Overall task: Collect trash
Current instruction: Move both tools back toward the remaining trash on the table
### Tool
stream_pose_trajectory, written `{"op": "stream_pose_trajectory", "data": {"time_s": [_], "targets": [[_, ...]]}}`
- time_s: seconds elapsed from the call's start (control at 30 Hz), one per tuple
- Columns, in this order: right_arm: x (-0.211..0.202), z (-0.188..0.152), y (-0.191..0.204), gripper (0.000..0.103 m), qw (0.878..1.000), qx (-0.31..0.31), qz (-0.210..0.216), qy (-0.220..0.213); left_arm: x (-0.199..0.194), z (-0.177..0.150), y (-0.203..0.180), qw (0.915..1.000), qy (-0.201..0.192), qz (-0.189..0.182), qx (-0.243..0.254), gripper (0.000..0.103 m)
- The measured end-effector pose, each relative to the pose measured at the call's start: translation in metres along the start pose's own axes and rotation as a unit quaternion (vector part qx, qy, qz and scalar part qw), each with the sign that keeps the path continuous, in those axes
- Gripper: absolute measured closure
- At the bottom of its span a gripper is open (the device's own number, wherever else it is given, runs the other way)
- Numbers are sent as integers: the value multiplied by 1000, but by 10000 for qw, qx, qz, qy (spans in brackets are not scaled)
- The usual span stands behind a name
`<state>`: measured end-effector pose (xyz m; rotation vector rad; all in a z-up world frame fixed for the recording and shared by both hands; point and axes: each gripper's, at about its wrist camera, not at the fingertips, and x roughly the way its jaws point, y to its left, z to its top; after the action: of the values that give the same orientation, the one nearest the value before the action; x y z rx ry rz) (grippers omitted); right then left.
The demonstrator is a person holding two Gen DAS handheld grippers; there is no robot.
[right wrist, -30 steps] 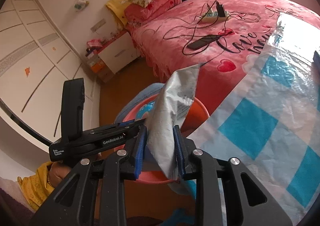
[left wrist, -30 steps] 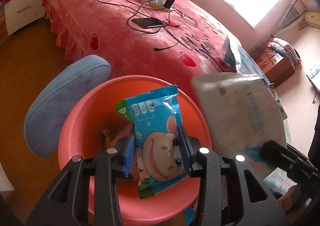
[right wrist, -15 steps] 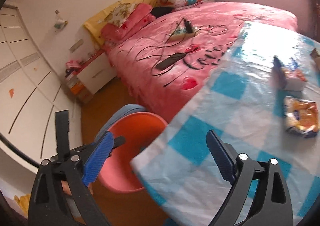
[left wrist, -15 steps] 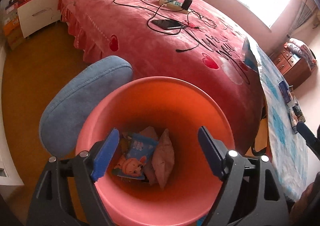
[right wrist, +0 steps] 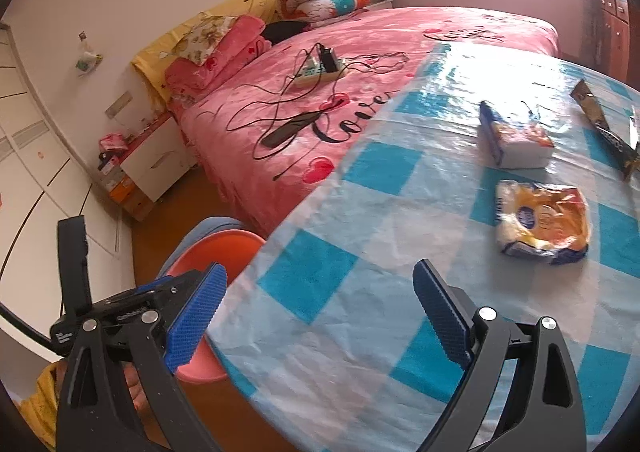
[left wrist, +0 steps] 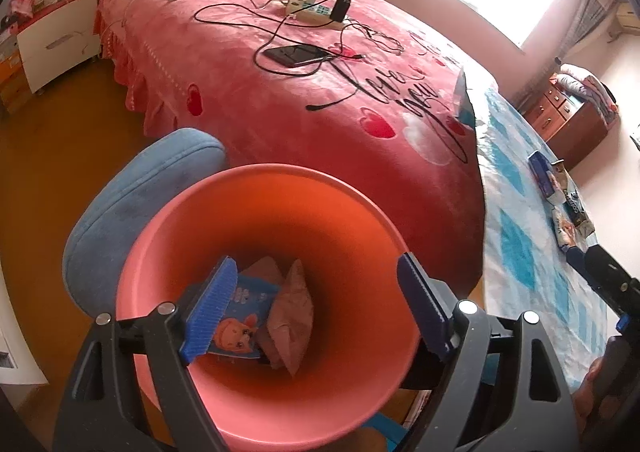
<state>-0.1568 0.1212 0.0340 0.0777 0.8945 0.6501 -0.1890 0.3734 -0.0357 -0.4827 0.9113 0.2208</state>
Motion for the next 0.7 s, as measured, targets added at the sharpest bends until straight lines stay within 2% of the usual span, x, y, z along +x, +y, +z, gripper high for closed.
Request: {"op": "stream_pose_trajectory", "data": {"time_s": [0.7], "targets": [[-28, -3, -45, 9, 9988, 153, -406, -228, -10, -1, -67, 9980, -19, -52, 635, 15]]}}
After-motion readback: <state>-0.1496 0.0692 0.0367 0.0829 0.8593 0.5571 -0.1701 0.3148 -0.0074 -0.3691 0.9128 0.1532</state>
